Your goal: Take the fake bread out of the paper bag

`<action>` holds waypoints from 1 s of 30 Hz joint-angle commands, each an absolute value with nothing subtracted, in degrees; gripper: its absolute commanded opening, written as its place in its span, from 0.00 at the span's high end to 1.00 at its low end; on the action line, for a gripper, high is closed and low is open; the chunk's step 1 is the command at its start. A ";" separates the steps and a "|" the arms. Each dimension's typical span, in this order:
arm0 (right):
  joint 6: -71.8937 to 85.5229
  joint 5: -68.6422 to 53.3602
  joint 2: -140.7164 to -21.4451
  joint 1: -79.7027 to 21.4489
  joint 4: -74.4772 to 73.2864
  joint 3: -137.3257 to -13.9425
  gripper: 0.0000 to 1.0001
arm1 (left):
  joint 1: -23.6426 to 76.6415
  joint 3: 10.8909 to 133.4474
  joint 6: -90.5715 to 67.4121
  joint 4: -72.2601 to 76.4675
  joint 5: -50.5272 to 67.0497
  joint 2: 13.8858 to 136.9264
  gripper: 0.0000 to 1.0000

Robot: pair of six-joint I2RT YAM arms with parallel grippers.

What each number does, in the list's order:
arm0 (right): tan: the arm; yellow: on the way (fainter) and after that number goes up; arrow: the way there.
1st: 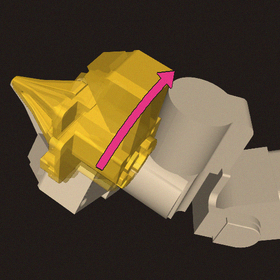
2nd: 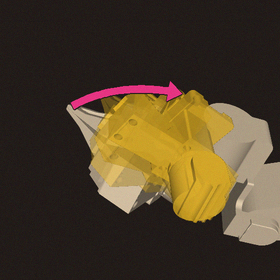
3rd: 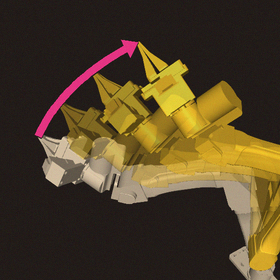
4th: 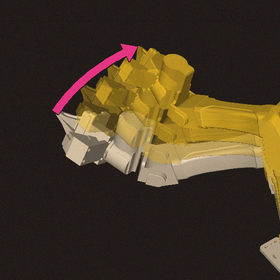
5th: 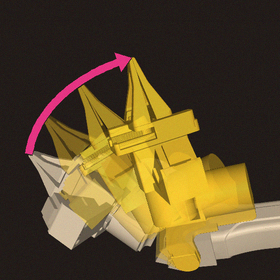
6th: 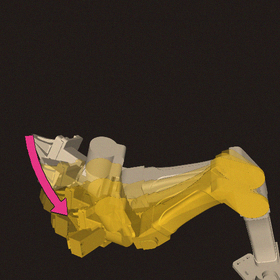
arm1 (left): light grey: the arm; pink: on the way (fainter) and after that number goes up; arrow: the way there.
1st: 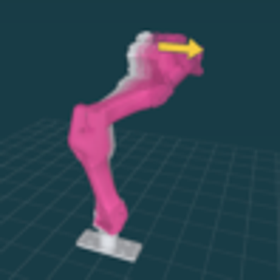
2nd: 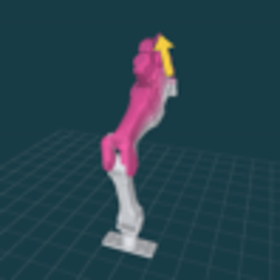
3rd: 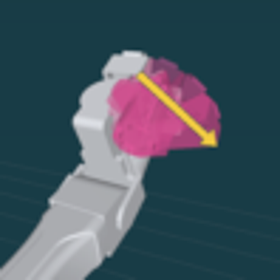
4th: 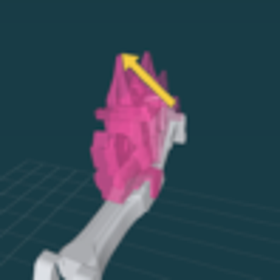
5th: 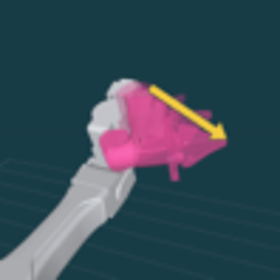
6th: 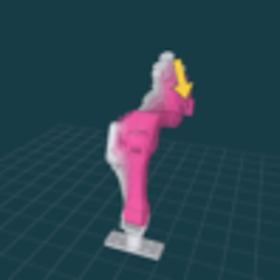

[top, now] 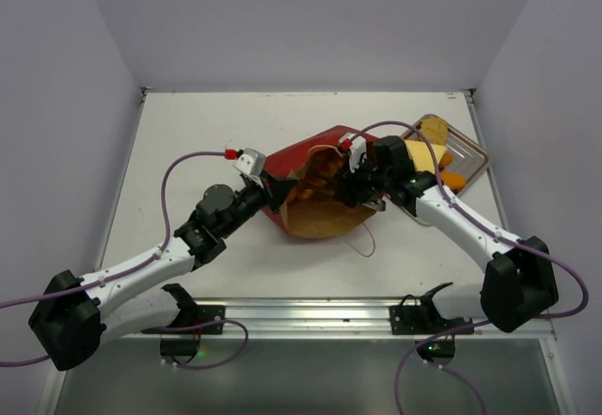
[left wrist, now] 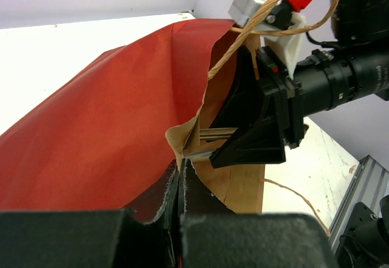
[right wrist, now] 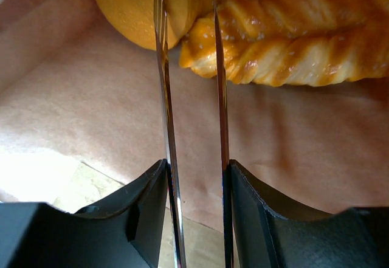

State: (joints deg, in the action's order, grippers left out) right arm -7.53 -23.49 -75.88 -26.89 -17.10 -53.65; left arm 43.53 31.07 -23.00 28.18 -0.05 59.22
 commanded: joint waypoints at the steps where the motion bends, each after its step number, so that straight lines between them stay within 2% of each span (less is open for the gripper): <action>1: -7.03 -24.78 -77.78 -26.98 -14.85 -55.90 0.53 | 43.68 32.96 -23.99 31.11 -0.26 58.10 1.00; 9: -5.98 -30.32 -80.95 -27.07 -16.26 -57.04 0.54 | 43.68 32.43 -23.64 30.59 -0.26 57.74 1.00; 11: -5.45 -30.85 -81.21 -27.07 -16.08 -57.22 0.58 | 43.68 32.43 -23.55 30.67 -0.26 57.74 1.00; 13: -5.19 -31.20 -82.00 -27.07 -16.61 -57.57 0.64 | 43.68 32.43 -23.47 30.67 1.14 57.83 1.00; 14: -5.01 -31.29 -82.26 -27.07 -16.79 -57.66 0.72 | 43.68 32.52 -23.47 30.67 1.14 57.83 1.00; 16: -4.66 -32.25 -82.62 -27.07 -17.31 -57.92 0.81 | 43.68 32.61 -23.38 30.50 1.14 57.66 1.00; 17: -4.57 -32.43 -82.70 -27.07 -17.49 -58.01 0.90 | 43.68 32.61 -23.38 30.41 1.06 57.57 1.00; 19: -4.48 -32.78 -82.18 -26.98 -17.84 -58.01 0.96 | 43.68 32.52 -23.03 29.80 0.62 57.22 1.00; 22: -4.39 -33.31 -80.25 -26.37 -18.45 -57.75 1.00 | 43.68 32.08 -22.24 28.65 -1.56 56.17 1.00; 30: -6.15 -36.47 -74.10 -22.41 -21.79 -56.78 1.00 | 43.59 30.50 -20.66 27.42 -8.70 54.67 1.00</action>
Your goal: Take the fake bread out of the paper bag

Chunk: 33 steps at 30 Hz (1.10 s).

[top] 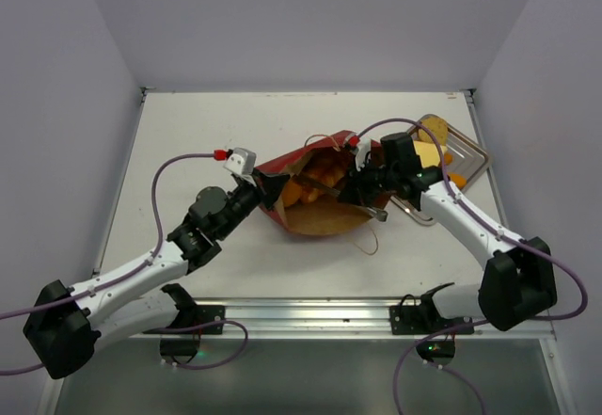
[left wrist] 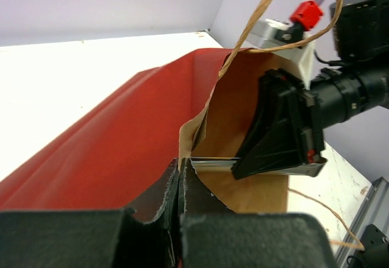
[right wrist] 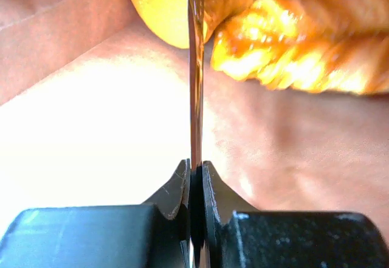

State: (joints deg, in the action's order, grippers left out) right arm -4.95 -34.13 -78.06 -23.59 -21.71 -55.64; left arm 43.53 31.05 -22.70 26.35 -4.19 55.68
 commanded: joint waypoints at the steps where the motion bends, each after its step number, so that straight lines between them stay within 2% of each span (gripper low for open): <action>1: -7.11 -36.47 -72.87 -22.24 -22.93 -56.60 1.00 | 43.51 30.50 -20.48 27.42 -8.96 54.67 1.00; 21: -17.84 -36.39 -58.54 -16.44 -41.91 -60.38 1.00 | 43.51 32.78 -21.01 27.42 -18.28 57.48 1.00; 33: -17.58 -33.14 -51.77 -15.91 -46.93 -64.77 1.00 | 43.42 36.56 -22.24 25.32 -21.97 60.20 1.00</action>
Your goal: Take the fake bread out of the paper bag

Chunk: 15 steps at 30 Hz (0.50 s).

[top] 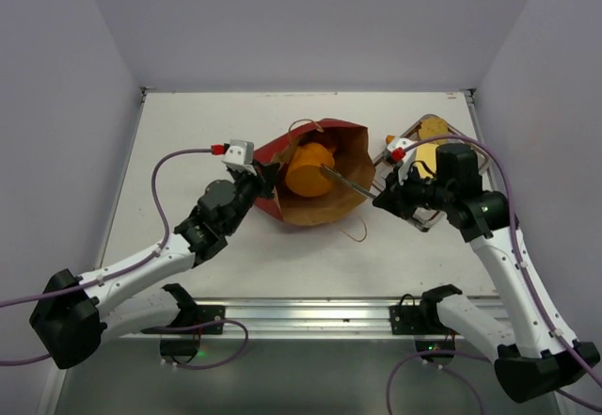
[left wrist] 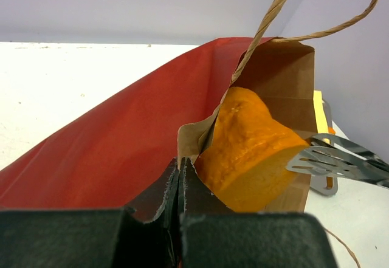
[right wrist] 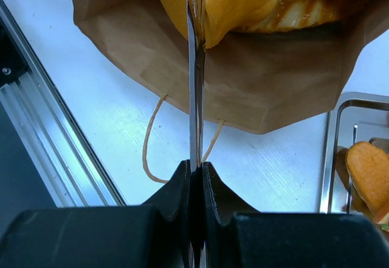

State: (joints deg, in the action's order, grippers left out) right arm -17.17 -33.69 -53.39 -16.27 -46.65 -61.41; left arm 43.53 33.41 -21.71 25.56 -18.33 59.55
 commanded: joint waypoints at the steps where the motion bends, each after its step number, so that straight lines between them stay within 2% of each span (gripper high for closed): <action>1: -17.49 -32.87 -51.42 -15.82 -47.11 -65.12 1.00 | 43.42 36.91 -22.24 25.14 -22.32 60.38 1.00; 15: -15.82 -29.10 -46.06 -15.64 -50.54 -68.47 1.00 | 41.84 39.90 -23.91 22.15 -25.31 62.49 1.00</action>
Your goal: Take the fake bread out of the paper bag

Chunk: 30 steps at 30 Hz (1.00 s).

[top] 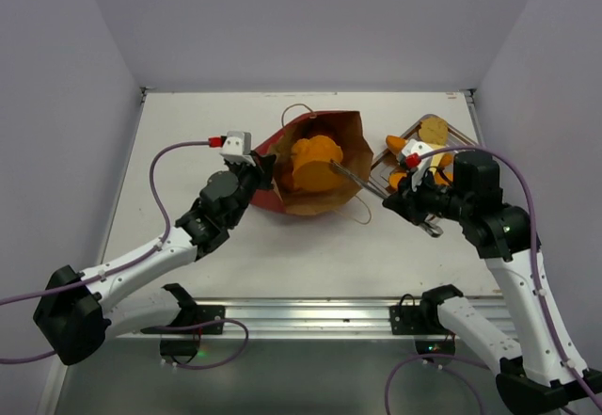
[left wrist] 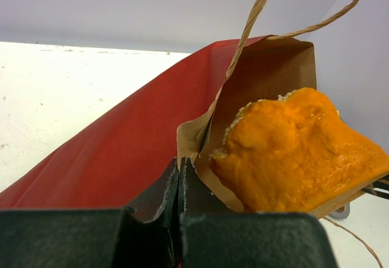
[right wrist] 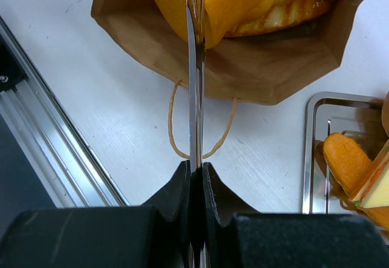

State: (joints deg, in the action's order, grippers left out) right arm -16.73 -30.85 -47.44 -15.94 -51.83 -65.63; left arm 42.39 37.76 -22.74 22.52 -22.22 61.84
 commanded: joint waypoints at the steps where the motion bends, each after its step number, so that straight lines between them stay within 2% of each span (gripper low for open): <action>1: -15.82 -28.83 -45.88 -15.64 -50.62 -68.47 1.00 | 41.66 39.90 -23.91 22.15 -25.40 62.49 1.00; 13: -14.41 -24.09 -42.98 -15.29 -51.42 -71.89 1.00 | 38.41 39.29 -24.79 18.28 -25.75 61.17 1.00; 30: -12.57 -16.53 -45.00 -11.96 -51.24 -77.08 1.00 | 33.40 37.09 -20.22 15.21 -23.29 56.87 1.00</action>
